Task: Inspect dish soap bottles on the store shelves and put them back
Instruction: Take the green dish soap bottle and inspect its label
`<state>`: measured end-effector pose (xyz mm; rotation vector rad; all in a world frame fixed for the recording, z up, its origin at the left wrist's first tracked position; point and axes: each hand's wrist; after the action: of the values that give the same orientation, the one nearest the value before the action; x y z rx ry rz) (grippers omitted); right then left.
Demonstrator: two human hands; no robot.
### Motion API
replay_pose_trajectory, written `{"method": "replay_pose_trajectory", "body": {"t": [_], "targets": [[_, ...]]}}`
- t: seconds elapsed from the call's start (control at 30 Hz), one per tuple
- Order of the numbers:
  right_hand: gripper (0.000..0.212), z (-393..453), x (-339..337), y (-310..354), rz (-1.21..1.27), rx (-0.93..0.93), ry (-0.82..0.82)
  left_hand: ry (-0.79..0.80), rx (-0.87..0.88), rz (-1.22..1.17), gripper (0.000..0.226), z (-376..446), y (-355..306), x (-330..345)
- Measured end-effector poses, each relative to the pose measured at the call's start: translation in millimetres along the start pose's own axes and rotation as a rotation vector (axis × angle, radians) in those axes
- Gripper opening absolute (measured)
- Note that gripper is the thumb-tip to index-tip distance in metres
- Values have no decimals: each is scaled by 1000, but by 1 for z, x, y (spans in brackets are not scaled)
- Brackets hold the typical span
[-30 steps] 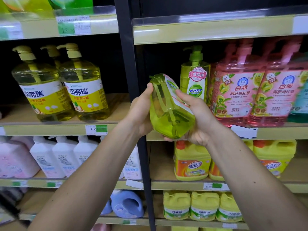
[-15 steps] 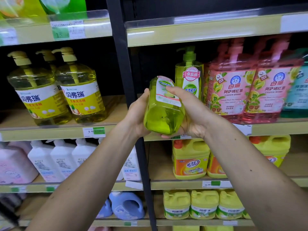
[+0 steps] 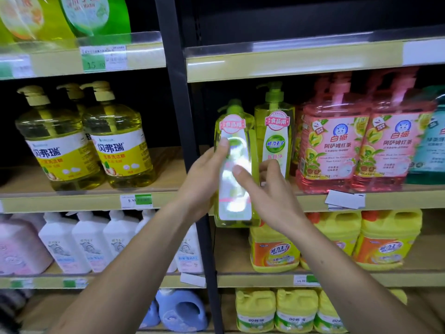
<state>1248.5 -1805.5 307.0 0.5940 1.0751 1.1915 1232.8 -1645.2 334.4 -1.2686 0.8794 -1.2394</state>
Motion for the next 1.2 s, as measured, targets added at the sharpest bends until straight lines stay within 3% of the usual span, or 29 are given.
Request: {"method": "replay_pose_trajectory", "body": {"t": [0.13, 0.23, 0.43, 0.77, 0.87, 0.97, 1.07, 1.2], "targets": [[57, -9, 5, -22, 226, -80, 73, 43, 187, 0, 47, -15, 17, 0], [64, -14, 0, -34, 312, -106, 129, 62, 240, 21, 57, -19, 20, -11], [78, -22, -19, -55, 220, -176, 171, 201, 240, 47, 64, -28, 33, -32], [73, -29, -21, -59, 171, -213, 125, 229, 239, 125, 56, -36, 35, -31], [75, -35, -17, -56, 157, -230, 75, 244, 221, 107, 53, -39, 38, -29], [75, -44, -10, -44, 72, -211, -35, 238, 194, 15, 69, -44, 41, -20], [74, -58, 5, -24, -71, -239, -185, 84, 272, 37, 89, -43, 35, -7], [80, -67, 16, -3, -305, -255, -327, -71, 310, 43, 76, -37, 31, -2]]}}
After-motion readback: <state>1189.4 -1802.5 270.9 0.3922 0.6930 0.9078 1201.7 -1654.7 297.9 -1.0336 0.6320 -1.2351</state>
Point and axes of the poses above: each hand's wrist, its own z-axis towards the middle knuckle, its own x-axis out of the palm, y = z × x, and after that the axes turned 5 degrees about -y, right-handed
